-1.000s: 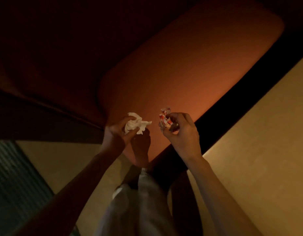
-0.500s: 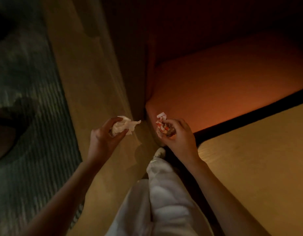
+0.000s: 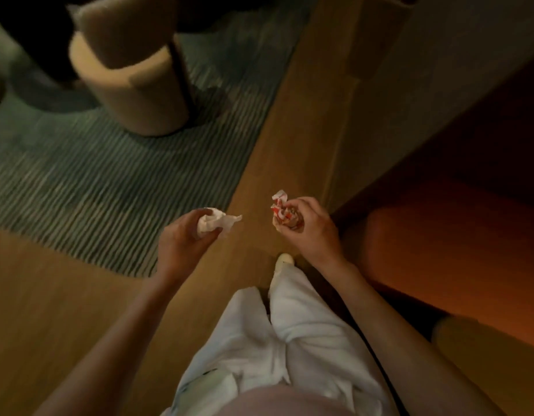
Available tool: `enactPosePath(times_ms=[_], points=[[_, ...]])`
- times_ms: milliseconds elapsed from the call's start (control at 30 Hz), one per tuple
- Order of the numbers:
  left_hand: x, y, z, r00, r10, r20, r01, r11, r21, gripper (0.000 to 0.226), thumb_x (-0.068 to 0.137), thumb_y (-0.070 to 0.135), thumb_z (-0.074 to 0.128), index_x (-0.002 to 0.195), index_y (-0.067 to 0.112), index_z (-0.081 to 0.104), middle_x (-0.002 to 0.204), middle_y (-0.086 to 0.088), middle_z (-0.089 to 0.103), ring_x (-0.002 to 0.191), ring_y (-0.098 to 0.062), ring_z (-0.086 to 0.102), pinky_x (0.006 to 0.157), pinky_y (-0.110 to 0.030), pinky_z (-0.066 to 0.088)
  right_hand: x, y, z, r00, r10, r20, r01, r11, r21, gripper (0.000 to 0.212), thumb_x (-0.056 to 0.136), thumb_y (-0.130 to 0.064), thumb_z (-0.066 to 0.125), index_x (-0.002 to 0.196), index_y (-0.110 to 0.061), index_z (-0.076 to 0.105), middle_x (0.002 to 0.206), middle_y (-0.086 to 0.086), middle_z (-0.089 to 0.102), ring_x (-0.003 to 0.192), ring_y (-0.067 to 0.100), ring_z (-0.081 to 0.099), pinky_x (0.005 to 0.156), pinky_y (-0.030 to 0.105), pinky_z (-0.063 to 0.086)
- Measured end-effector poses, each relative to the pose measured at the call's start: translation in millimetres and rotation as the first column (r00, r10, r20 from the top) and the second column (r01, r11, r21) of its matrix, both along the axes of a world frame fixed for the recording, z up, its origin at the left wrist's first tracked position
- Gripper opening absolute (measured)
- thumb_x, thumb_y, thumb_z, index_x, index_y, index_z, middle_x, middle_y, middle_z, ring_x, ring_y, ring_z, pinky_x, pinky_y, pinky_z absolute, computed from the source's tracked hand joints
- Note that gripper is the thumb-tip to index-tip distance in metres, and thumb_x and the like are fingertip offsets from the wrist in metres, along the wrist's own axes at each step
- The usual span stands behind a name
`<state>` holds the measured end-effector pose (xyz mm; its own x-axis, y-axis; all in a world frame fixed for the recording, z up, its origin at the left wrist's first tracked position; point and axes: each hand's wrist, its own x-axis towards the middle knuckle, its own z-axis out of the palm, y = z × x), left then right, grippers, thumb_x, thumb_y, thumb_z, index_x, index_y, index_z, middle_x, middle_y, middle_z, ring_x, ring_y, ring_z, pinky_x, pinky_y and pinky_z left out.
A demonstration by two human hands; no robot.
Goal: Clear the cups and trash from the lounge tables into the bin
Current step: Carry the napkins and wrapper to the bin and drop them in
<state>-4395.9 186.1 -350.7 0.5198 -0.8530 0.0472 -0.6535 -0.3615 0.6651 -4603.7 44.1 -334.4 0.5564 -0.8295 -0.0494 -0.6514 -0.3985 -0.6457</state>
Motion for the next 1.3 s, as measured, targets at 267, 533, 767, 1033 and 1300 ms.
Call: enactPosePath(times_ms=[267,533,767,1033,1300], points=[[78.9,43.9,0.4,0.929,0.361,-0.079,-0.365,0.930,-0.046,0.035,0.079,0.026,0.073,0.110,0.012,0.063,0.096,-0.006,0.069,0.079,-0.014,0.063,0.065,-0.031,0.053,146.4,-16.9,-3.0,0.919,0.394,0.005,-0.394,0.919,-0.014,0.038,0.083,-0.042,0.070,0.115,-0.029,0.056,0.115,-0.009,0.051,0.102,0.007,0.050,0.079,0.028,0.055],[196.0,48.4,1.6,0.749,0.649,-0.133,-0.662,0.741,-0.114,0.040,0.074,0.044,0.069,0.106,0.019,0.066,0.098,0.001,0.071,0.081,-0.015,0.067,0.065,-0.039,0.055,325.7,-49.1,-8.7,0.740,0.672,0.036,-0.672,0.740,-0.010,0.039,0.081,-0.039,0.072,0.114,-0.022,0.059,0.111,-0.004,0.053,0.101,0.013,0.052,0.083,0.034,0.052],[290.9,97.0,2.5,0.521,0.844,-0.125,-0.850,0.501,-0.161,0.037,0.072,0.037,0.073,0.106,0.025,0.065,0.099,-0.002,0.072,0.082,-0.018,0.067,0.066,-0.041,0.054,487.9,-22.9,2.2,0.522,0.848,0.085,-0.850,0.526,-0.026,0.032,0.083,-0.036,0.072,0.108,-0.019,0.063,0.105,-0.002,0.057,0.097,0.017,0.056,0.081,0.032,0.048],[414.8,200.2,0.4,0.374,0.919,-0.125,-0.920,0.350,-0.175,0.037,0.072,0.032,0.078,0.105,0.022,0.067,0.097,0.000,0.072,0.080,-0.017,0.067,0.067,-0.038,0.055,656.9,96.5,3.9,0.373,0.923,0.093,-0.921,0.381,-0.080,0.035,0.079,-0.033,0.073,0.108,-0.017,0.063,0.104,0.001,0.059,0.095,0.021,0.058,0.081,0.043,0.051],[522.8,312.0,15.4,0.319,0.946,-0.067,-0.938,0.304,-0.167,0.035,0.071,0.023,0.081,0.103,0.017,0.069,0.096,-0.001,0.072,0.076,-0.013,0.064,0.067,-0.028,0.050,789.6,212.2,18.5,0.319,0.944,0.086,-0.939,0.327,-0.106,0.039,0.079,-0.032,0.075,0.111,-0.014,0.063,0.107,0.001,0.058,0.098,0.019,0.057,0.082,0.034,0.049]])
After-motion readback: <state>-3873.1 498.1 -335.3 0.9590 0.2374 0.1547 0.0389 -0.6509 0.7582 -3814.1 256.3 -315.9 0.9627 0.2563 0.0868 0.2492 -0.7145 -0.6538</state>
